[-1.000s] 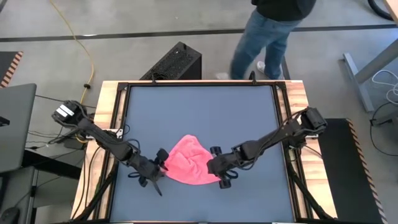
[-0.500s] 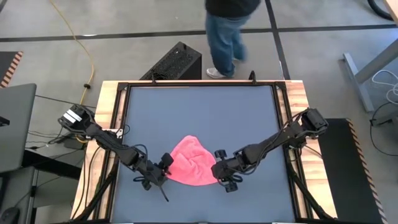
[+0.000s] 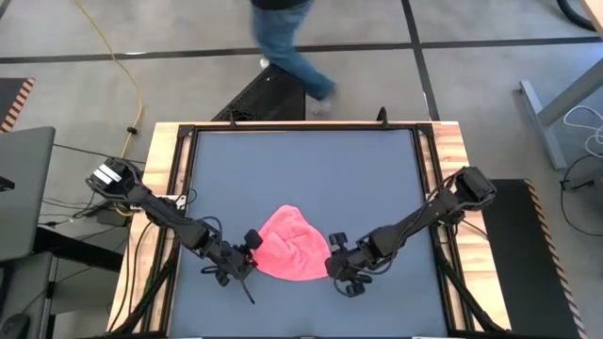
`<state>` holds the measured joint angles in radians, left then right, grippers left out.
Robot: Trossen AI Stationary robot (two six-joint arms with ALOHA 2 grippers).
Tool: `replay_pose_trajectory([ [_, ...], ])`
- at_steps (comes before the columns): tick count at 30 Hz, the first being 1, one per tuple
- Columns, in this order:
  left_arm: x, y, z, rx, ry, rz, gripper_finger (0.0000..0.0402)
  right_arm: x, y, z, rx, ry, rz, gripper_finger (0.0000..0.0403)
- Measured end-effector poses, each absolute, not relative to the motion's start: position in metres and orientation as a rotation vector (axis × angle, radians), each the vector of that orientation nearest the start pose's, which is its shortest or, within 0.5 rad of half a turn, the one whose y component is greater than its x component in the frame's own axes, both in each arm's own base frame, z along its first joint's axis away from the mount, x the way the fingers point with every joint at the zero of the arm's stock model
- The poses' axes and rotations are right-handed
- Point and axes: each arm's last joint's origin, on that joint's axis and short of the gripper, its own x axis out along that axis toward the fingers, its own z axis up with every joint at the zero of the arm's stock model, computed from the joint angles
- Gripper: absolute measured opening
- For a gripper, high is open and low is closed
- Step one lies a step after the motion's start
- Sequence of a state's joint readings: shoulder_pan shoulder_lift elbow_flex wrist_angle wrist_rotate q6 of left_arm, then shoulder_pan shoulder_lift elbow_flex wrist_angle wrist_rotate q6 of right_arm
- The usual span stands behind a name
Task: Roll towel into tight, uniform cylinder
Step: Roll the red towel
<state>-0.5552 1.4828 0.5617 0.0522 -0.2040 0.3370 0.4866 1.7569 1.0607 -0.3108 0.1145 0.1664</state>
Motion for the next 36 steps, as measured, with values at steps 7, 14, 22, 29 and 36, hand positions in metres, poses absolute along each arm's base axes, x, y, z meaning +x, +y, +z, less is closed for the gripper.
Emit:
replay_pose_trajectory([
  [7,0.218,-0.128,0.134,0.622,0.777,-0.456,0.0000,0.319,0.163,0.137,-0.144,1.049,0.241,0.0123],
  [14,0.217,-0.128,0.135,0.616,0.776,-0.453,0.0000,0.319,0.164,0.123,-0.129,1.103,0.224,0.0089],
  [22,0.210,-0.114,0.184,0.598,0.581,-0.354,0.0000,0.312,0.151,0.165,-0.111,1.022,0.209,0.0018],
  [29,0.182,-0.085,0.252,0.471,0.285,-0.188,0.0000,0.301,0.112,0.265,0.016,0.714,0.155,0.0008],
  [36,0.141,-0.064,0.306,0.233,-0.068,-0.150,0.0000,0.277,0.085,0.349,0.119,0.374,0.141,0.0009],
])
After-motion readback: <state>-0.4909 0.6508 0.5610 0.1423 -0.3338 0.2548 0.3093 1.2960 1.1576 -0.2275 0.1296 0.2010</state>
